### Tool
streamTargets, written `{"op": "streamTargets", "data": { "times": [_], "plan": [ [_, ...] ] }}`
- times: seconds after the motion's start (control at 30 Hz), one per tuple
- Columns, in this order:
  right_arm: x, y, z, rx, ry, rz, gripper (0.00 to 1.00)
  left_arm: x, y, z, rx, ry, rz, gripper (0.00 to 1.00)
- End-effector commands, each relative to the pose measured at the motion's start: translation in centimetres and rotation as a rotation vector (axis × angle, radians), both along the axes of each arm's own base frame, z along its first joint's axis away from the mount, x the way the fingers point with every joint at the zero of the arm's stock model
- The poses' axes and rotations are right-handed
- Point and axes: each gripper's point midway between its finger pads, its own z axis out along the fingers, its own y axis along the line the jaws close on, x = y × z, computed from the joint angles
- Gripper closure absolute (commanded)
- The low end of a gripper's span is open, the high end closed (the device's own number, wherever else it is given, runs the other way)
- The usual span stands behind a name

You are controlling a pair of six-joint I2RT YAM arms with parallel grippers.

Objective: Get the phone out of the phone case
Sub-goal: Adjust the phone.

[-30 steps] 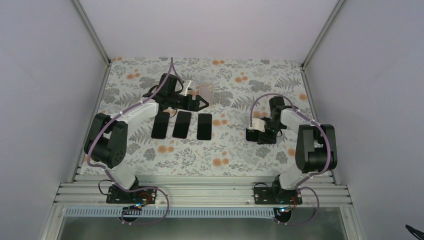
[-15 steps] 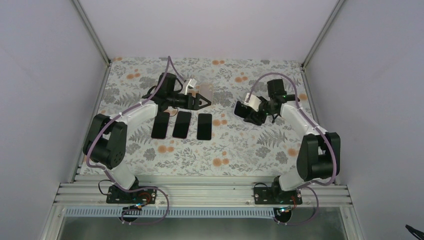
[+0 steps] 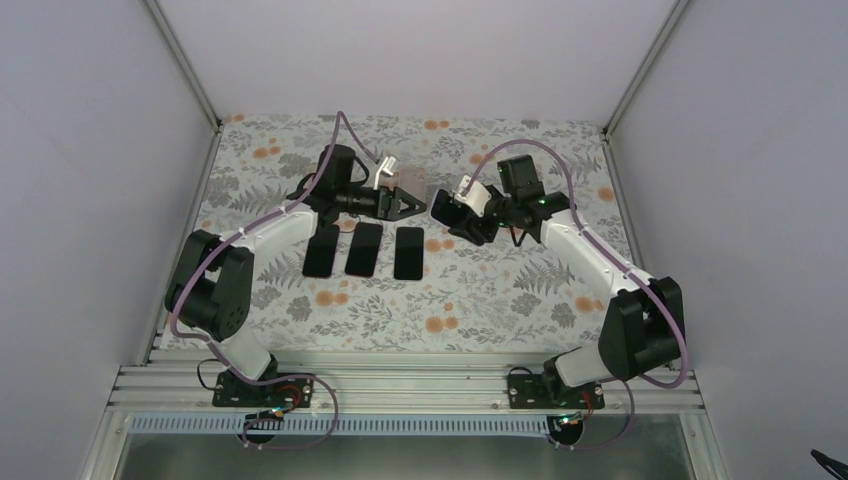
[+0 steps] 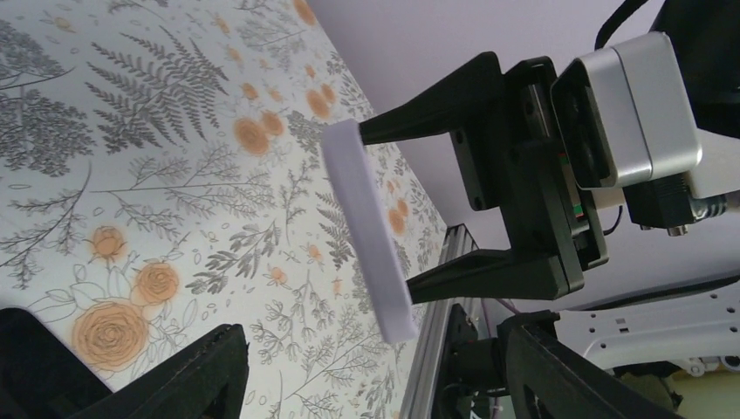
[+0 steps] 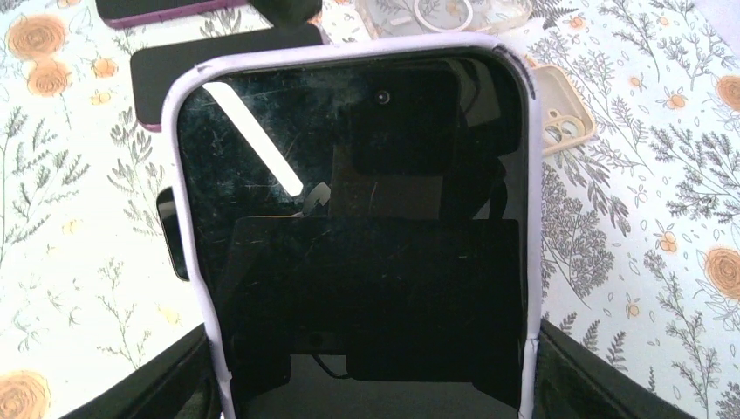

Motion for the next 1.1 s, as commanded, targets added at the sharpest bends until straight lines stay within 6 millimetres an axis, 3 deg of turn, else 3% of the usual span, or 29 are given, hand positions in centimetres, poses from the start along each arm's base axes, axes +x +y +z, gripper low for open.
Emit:
{"op": "streamTargets", "data": {
  "times": [0.0,0.43,0.67,0.83,0.97,1.07],
  "plan": [
    [1.4,1.8,4.3,0.091,-0.101,-0.051,0.49,-1.1,-0.5,2.0,-0.041,-0.068,-0.042,0.28],
    [0.9,4.1,6.5,0.119,-0.156,-0.079,0.49,-0.8,-0.8,1.4,-0.023,-0.062,-0.028,0.45],
    [0.1,5.2,6.3,0.125,-0.143,-0.064,0.49,-0.7,-0.7,1.5,-0.020,-0.070,-0.024,0.55],
    [-0.1,5.4,6.3,0.120,-0.147,-0.067,0.49,-0.8,-0.7,1.8,-0.022,-0.085,-0.028,0.74],
    [-0.5,5.5,6.5,0.127,-0.132,-0.059,0.40,-1.0,-0.6,2.1,-0.021,-0.104,-0.032,0.88],
    [-1.5,5.6,6.2,0.128,-0.085,-0.032,0.22,-1.1,-0.6,2.9,-0.021,-0.133,-0.046,0.96]
  ]
}}
